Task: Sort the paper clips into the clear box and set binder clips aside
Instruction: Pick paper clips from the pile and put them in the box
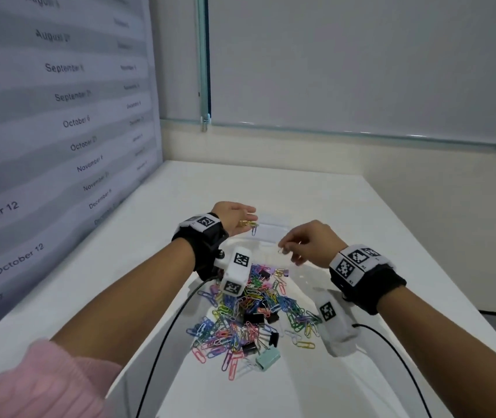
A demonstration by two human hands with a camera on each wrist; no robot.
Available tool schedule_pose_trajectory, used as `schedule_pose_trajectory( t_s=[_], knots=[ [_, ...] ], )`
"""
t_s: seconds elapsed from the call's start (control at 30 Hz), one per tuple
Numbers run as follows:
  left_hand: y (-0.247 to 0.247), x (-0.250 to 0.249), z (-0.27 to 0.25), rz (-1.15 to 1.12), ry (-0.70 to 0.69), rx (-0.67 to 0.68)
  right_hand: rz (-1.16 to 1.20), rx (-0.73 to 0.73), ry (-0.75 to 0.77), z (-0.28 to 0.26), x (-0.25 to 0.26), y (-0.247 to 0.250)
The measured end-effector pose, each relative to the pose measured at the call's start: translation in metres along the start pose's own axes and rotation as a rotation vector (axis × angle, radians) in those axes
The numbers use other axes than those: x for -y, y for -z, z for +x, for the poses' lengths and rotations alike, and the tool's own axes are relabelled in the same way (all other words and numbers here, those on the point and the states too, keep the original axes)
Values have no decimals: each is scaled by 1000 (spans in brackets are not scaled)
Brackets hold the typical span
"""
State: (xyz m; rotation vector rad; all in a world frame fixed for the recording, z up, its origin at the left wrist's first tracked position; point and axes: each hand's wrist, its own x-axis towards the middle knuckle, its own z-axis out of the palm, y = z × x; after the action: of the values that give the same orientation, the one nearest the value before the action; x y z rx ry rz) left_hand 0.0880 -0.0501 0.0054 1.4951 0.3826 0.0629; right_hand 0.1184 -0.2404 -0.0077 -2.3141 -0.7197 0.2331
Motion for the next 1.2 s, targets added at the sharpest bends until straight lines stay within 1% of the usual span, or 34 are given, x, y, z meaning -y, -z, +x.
schedule_pose_trajectory(
  t_s=[0.1,0.2,0.3,0.4,0.47,0.5,0.6,0.7,0.8,0.9,1.0,1.13,1.2],
  knots=[
    [2,1,6,41,82,20,49,-98,-38,17,1,-1],
    [11,1,5,88,121,109,15,-103,-61,28,3,-6],
    [20,1,1,171,60,181,-60,-88,-42,31,3,-8],
    [23,2,-8,328,-51,193,-121,-76,-6,24,1,-8],
    [24,5,-19,482,-120,244,-187,-28,30,12,0,-9],
    [26,9,-25,595,-155,280,-229,21,49,5,0,-11],
    [31,24,-42,933,-238,339,-328,229,62,-15,3,-20],
    [33,37,-53,1139,-176,412,-412,360,32,-24,5,-28],
    [33,44,-53,1292,-149,495,-456,408,21,-23,9,-35],
    [27,46,-51,1311,-172,519,-404,398,47,-19,10,-43],
    [20,49,-48,1315,-193,519,-262,393,51,-16,6,-47],
    [20,48,-44,1221,-207,486,-202,376,63,-15,-1,-42],
    [24,49,-42,1187,-244,482,-190,353,64,-17,-5,-37]
  ],
)
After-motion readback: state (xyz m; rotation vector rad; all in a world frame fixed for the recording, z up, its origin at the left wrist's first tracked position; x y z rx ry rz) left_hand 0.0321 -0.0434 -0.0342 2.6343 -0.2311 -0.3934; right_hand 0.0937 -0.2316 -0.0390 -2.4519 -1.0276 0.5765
